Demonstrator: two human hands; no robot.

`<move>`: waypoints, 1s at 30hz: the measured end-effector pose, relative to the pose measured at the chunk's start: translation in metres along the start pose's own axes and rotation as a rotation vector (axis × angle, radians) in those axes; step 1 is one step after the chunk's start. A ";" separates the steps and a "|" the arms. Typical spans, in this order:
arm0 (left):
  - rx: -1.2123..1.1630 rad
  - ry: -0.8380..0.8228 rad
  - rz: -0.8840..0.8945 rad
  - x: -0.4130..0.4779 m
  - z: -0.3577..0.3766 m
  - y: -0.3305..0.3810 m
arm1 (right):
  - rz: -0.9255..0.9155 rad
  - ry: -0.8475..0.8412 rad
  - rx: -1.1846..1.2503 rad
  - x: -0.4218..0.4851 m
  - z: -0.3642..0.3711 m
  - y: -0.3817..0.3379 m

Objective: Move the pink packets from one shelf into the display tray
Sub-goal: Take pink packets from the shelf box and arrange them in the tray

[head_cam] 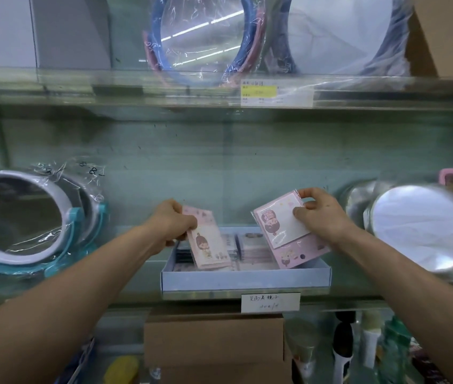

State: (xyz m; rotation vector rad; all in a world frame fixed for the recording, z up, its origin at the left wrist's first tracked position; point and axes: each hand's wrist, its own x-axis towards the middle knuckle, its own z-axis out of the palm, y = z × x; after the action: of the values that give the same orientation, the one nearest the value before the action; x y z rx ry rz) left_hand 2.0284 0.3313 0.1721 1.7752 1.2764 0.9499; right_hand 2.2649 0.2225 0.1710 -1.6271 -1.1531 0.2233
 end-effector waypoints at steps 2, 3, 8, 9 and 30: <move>0.099 -0.036 0.019 -0.001 -0.004 -0.004 | 0.004 -0.006 -0.001 0.001 0.000 0.001; 0.148 -0.063 0.022 -0.004 -0.005 -0.004 | 0.006 -0.006 -0.002 0.002 0.001 0.002; 0.557 -0.121 0.025 -0.012 -0.010 0.000 | 0.006 0.034 -0.004 0.004 0.001 0.004; 0.708 -0.167 0.041 -0.013 -0.010 0.002 | 0.008 0.050 0.000 0.005 0.001 0.005; 0.745 -0.441 0.277 -0.009 0.021 0.013 | -0.026 -0.079 0.112 -0.002 -0.005 -0.001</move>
State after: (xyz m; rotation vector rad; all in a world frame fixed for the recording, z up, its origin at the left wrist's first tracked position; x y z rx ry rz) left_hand 2.0504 0.3167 0.1730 2.6007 1.1812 0.1621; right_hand 2.2664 0.2180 0.1729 -1.5155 -1.1997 0.3328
